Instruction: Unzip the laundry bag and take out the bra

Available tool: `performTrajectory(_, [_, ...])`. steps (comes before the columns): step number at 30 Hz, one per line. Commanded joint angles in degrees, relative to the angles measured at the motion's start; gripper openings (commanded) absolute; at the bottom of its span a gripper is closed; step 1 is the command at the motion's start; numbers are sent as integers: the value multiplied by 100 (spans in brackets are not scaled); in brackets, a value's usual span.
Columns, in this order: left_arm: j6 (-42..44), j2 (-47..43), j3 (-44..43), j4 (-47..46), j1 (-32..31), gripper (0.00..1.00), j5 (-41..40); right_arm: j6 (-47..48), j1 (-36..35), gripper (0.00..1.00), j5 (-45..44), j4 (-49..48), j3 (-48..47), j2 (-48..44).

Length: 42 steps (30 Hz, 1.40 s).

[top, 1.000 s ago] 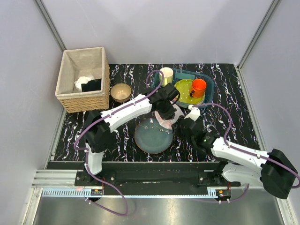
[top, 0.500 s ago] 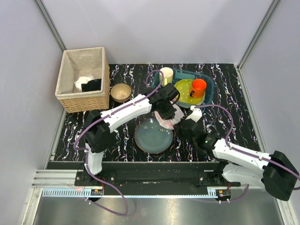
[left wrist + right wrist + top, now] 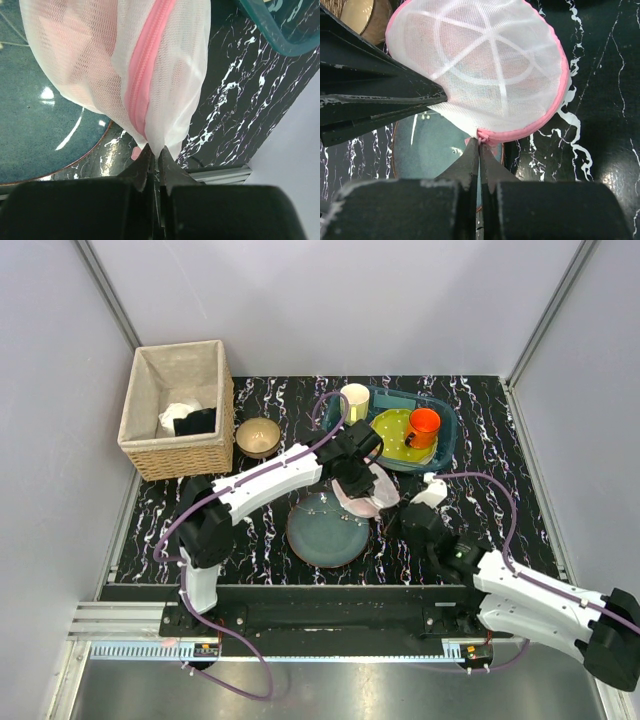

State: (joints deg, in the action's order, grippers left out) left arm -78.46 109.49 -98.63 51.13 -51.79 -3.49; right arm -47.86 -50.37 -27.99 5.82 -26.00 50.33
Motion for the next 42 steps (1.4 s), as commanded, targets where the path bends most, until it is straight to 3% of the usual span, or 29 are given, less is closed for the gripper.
performTrajectory(1, [435, -297, 1, 336, 143, 0, -310, -118, -8, 0, -419, 1060, 121, -233])
performTrajectory(9, [910, -341, 116, 292, 283, 0, -539, -268, -8, 0, -49, 1439, 376, -647])
performTrajectory(15, [1842, -323, -51, -16, 328, 0, -478, -400, -17, 0, 22, 1501, 394, -699])
performTrajectory(21, [2614, -543, 300, -999, 126, 0, -407, -400, -17, 0, 92, 1544, 324, -919])
performTrajectory(30, [4556, 46, -596, -1799, 108, 0, 313, -488, -8, 0, 250, 2195, 87, -1490])
performTrajectory(34, [4787, 353, -1096, -1792, 204, 0, 743, -348, -17, 0, 110, 2037, -80, -1623])
performTrajectory(35, [4787, 380, -1158, -1739, 230, 12, 779, -339, -17, 0, 66, 2045, -124, -1509])
performTrajectory(37, [4743, 284, -1124, -1668, 327, 21, 945, -330, -8, 0, -5, 2011, -204, -1351])
performTrajectory(38, [4717, 214, -1045, -1668, 380, 39, 1016, -338, -17, 0, 21, 1854, -195, -1202])
performTrajectory(42, [4419, -496, -536, -1668, 485, 77, 1289, -382, -17, 0, 188, 1291, -55, -867])
